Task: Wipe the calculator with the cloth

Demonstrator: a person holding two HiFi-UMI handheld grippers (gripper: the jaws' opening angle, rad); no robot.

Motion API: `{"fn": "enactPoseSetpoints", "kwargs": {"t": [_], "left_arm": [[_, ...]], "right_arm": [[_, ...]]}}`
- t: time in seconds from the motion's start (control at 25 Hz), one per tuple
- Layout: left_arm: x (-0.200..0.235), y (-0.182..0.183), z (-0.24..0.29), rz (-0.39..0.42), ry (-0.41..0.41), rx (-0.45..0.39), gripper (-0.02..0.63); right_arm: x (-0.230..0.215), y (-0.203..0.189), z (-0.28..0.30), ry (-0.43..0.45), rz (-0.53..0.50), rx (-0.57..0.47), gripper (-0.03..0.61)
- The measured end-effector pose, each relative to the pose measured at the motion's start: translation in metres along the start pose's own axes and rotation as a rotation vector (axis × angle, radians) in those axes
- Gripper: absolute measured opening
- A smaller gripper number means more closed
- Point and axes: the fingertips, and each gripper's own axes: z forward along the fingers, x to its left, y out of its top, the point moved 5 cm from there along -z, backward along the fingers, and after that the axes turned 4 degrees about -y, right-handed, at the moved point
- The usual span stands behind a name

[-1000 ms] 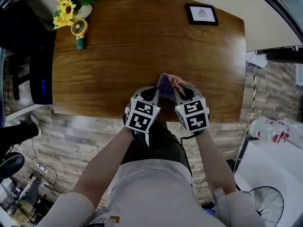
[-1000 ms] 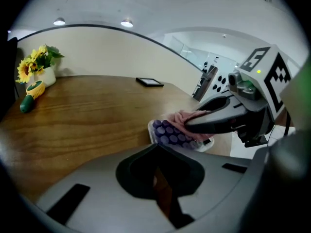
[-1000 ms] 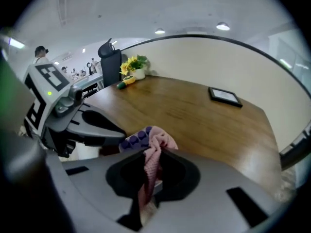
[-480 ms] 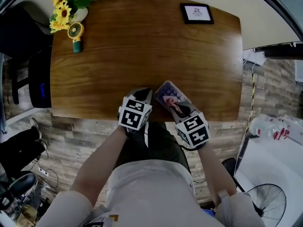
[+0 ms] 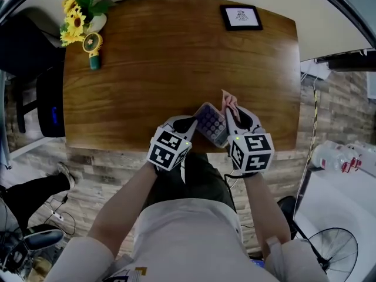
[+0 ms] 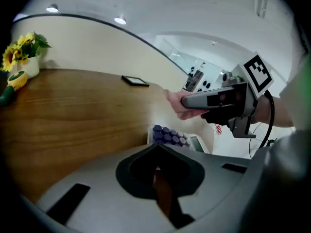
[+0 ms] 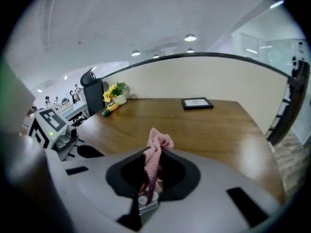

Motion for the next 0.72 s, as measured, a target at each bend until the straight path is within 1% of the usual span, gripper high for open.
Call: {"fn": "enactPoseSetpoints", "kwargs": {"t": [0.08, 0.2, 0.28, 0.36, 0.48, 0.6, 0.72], "left_arm": [[0.001, 0.001, 0.001, -0.005, 0.003, -0.006, 0.002], [-0.001, 0.002, 0.003, 0.002, 0.014, -0.004, 0.002], [-0.002, 0.002, 0.003, -0.005, 0.019, -0.006, 0.002], [-0.001, 0.002, 0.003, -0.004, 0.031, -0.009, 0.002], [-0.001, 0.001, 0.002, -0.001, 0.051, -0.014, 0.002], [0.0, 0.001, 0.002, -0.007, 0.053, -0.023, 0.002], [0.002, 0.002, 0.003, 0.006, 0.051, -0.018, 0.002]], "right_arm": [[0.008, -0.003, 0.014, 0.012, 0.001, 0.04, 0.044], [0.024, -0.021, 0.031, 0.053, 0.028, 0.119, 0.043], [0.037, -0.028, 0.035, 0.084, 0.037, 0.13, 0.041], [0.051, -0.031, 0.034, 0.135, 0.017, 0.139, 0.04], [0.069, -0.042, 0.027, 0.233, 0.004, 0.17, 0.04], [0.077, -0.055, 0.017, 0.289, -0.017, 0.205, 0.04], [0.084, -0.075, 0.007, 0.342, -0.05, 0.276, 0.038]]}}
